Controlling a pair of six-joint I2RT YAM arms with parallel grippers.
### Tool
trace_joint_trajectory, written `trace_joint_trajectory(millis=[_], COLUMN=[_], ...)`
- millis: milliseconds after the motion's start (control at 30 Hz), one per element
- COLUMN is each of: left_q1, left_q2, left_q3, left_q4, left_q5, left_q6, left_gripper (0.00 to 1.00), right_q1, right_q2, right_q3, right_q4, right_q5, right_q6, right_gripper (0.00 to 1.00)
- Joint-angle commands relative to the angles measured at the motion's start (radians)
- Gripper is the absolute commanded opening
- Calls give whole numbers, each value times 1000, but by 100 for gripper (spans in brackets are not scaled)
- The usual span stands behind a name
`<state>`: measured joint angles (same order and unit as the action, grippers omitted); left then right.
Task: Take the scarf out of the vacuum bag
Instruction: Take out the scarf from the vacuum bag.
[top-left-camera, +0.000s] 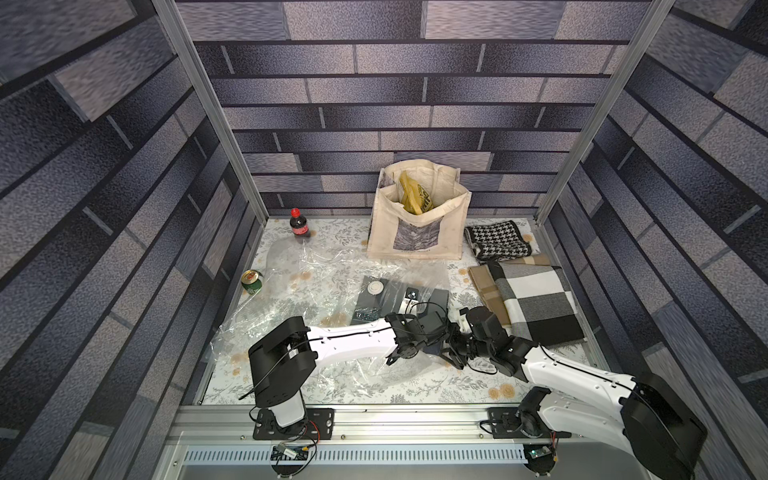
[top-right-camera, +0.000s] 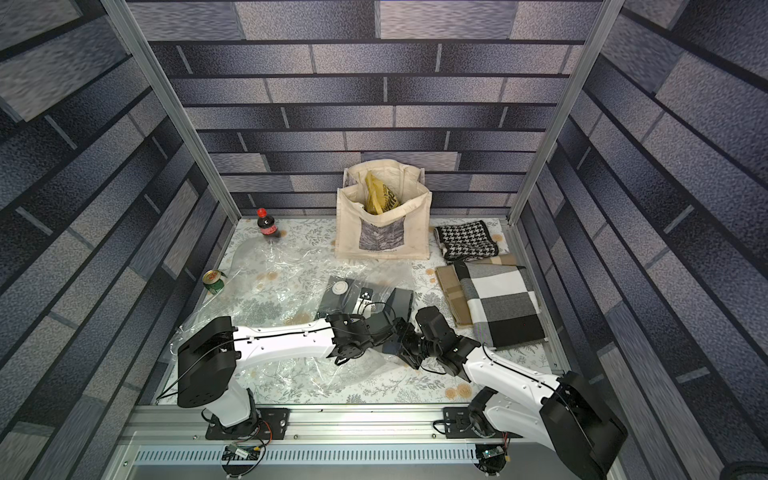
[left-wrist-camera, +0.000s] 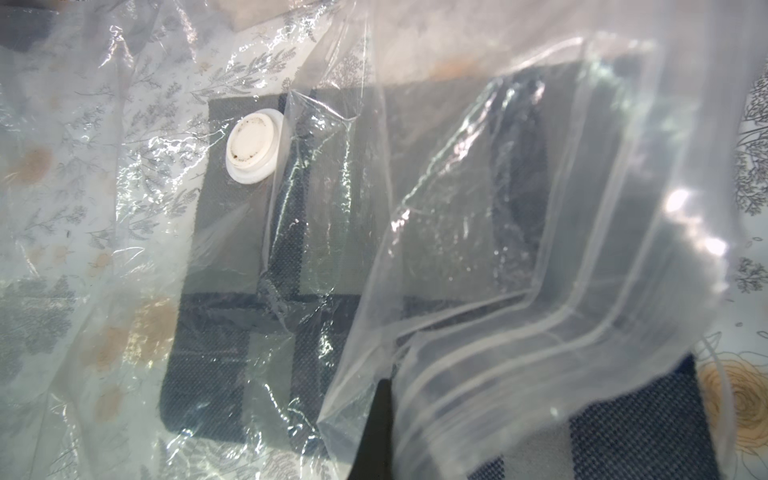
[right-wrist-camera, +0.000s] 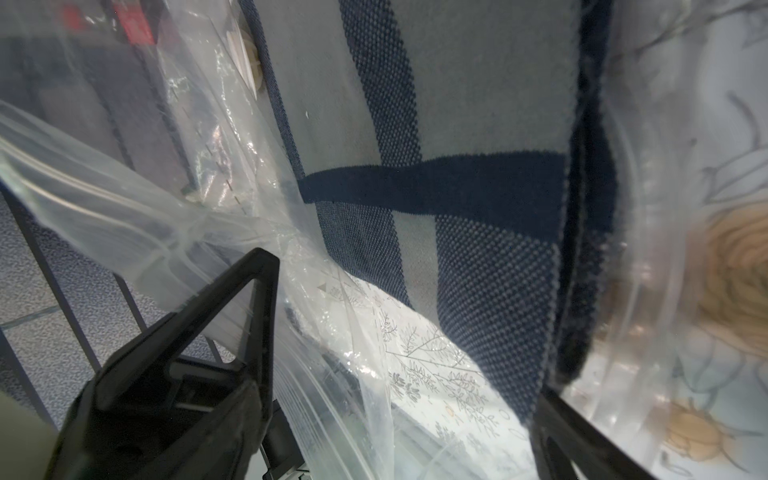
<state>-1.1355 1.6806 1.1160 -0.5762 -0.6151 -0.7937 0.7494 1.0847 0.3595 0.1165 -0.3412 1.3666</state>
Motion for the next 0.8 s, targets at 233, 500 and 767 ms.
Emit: trace_joint_trajectory(millis=[233, 500, 767], left_q1=[-8, -12, -14], left_q2=[-77, -116, -132], left_q3=[-22, -43, -56], left_q4=[-2, 5, 20], left_q5=[-64, -83, -88], left_q6=[4, 9, 19], left_gripper=[0, 0, 0], right_q1=[57, 57, 61], right_q2=[-74, -108, -41], right_q3=[65, 79, 4], right_q4=[-192, -312, -85], right_q5=[70, 87, 53], right_q6=[73, 87, 234], right_gripper=[100, 100, 100])
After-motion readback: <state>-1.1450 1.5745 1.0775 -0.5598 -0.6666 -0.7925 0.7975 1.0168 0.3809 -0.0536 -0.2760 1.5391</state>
